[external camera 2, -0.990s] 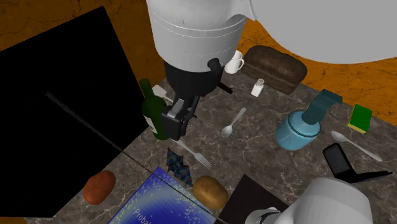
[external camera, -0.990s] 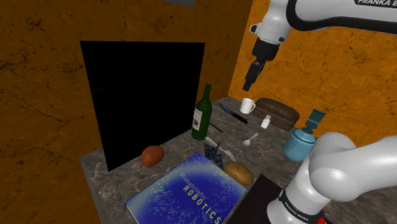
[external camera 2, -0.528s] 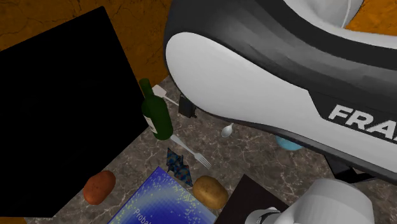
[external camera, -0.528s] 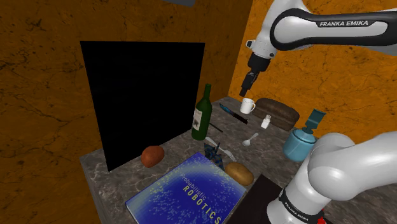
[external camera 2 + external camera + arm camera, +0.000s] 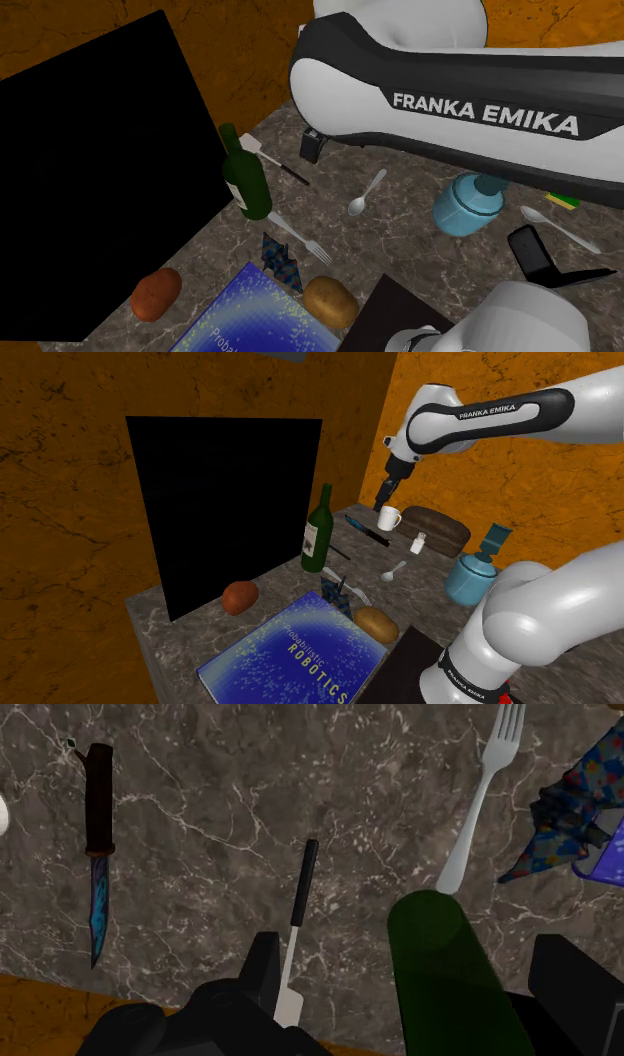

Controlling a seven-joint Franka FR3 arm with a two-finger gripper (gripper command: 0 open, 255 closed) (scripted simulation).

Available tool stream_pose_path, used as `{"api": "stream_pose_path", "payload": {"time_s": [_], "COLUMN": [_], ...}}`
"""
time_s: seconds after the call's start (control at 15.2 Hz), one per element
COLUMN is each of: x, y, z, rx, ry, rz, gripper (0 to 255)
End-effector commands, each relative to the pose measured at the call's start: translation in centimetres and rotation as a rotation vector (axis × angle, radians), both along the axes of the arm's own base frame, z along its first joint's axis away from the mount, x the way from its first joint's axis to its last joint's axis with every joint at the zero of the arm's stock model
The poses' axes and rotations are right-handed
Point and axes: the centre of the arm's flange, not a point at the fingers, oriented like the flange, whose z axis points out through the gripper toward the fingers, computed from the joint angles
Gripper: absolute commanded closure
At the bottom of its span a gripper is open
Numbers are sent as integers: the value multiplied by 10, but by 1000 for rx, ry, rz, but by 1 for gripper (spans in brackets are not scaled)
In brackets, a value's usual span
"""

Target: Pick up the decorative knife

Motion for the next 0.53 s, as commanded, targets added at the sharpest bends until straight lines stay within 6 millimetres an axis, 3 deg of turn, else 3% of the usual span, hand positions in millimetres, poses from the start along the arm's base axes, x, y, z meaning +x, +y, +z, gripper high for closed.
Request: {"api": "stream_pose_path", "payload": {"time_s": [0.0, 0.46], "x": [7, 31], "y": [-21, -92], "z": [-17, -72], "rx": [0, 6], "ry": [-4, -16], "rz": [-2, -11], "gripper": [0, 0]}}
